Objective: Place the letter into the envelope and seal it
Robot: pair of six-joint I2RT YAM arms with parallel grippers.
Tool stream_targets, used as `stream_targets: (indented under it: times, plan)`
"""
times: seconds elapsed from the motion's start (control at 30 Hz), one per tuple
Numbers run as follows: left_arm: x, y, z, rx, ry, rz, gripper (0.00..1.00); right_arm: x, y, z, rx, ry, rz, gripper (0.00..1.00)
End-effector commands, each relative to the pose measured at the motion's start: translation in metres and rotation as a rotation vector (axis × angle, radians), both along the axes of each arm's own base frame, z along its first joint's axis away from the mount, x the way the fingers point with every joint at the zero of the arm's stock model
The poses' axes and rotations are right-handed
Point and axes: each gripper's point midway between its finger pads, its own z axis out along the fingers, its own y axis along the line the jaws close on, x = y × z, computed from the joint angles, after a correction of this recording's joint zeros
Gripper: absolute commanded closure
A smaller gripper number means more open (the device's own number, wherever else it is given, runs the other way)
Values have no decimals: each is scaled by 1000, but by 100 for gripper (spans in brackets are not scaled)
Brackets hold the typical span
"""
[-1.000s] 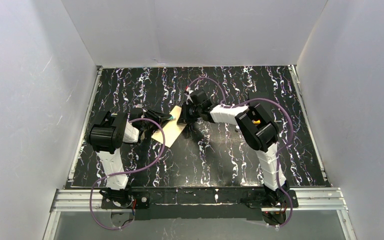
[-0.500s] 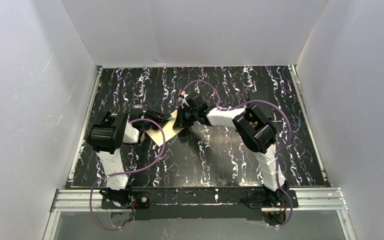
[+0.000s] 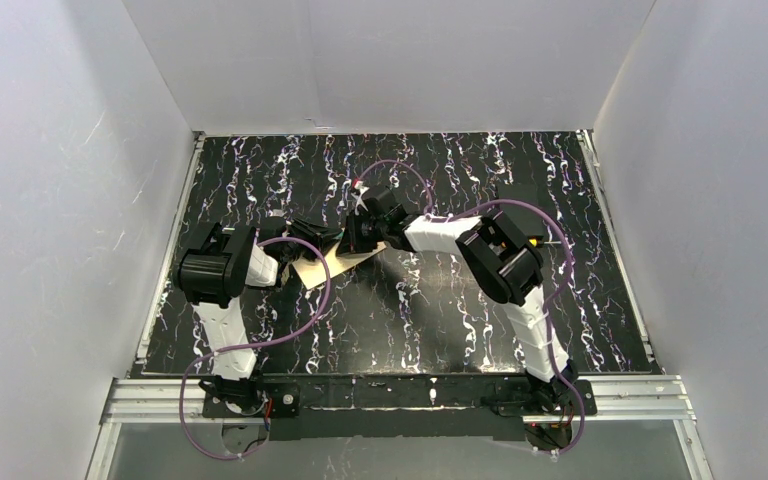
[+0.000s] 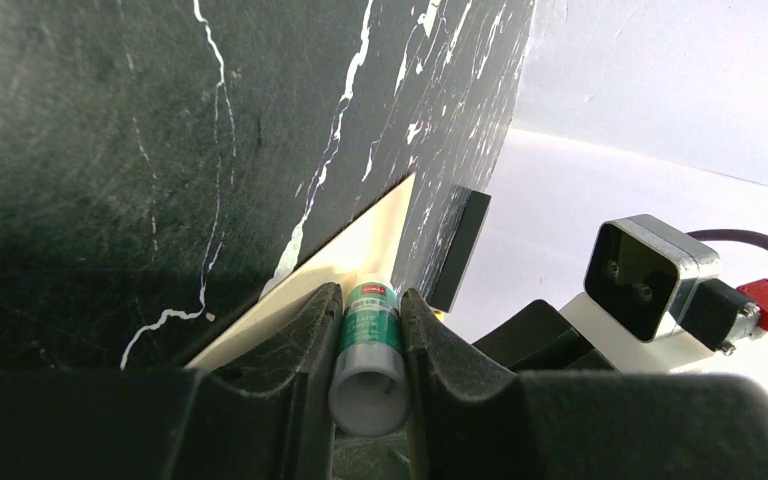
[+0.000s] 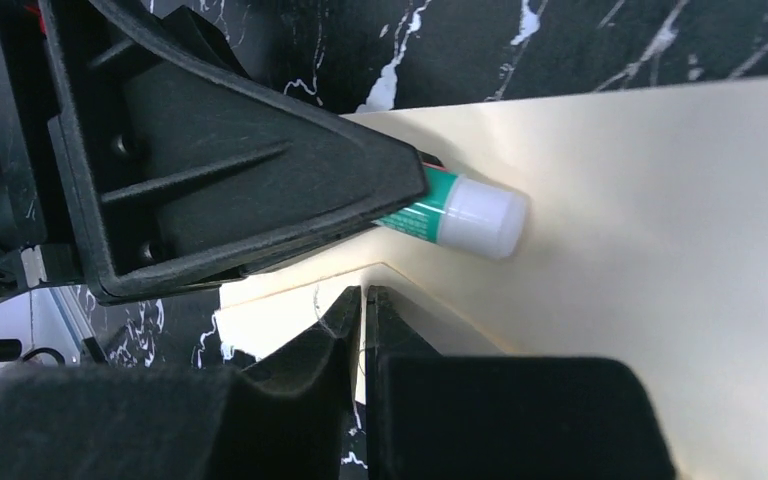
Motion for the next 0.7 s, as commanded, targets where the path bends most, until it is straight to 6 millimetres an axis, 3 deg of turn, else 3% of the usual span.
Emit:
stream_targets:
  times: [0.0, 0.17, 0.3, 0.47, 0.67]
  plan:
    - [-42, 32, -83, 171, 286, 84, 100, -22, 15, -16, -24, 16, 63, 84]
    - [-43, 33, -85, 176, 292, 93, 100, -36, 30, -13, -17, 0, 116, 84]
    - [-44, 34, -84, 175, 293, 95, 100, -39, 29, -17, -40, 5, 118, 84]
    - [-38, 33, -75, 179, 260, 93, 100, -39, 4, -28, -113, 15, 56, 85]
    - [-37, 33, -73, 177, 255, 90, 100, -15, -21, -28, -127, 34, -91, 85]
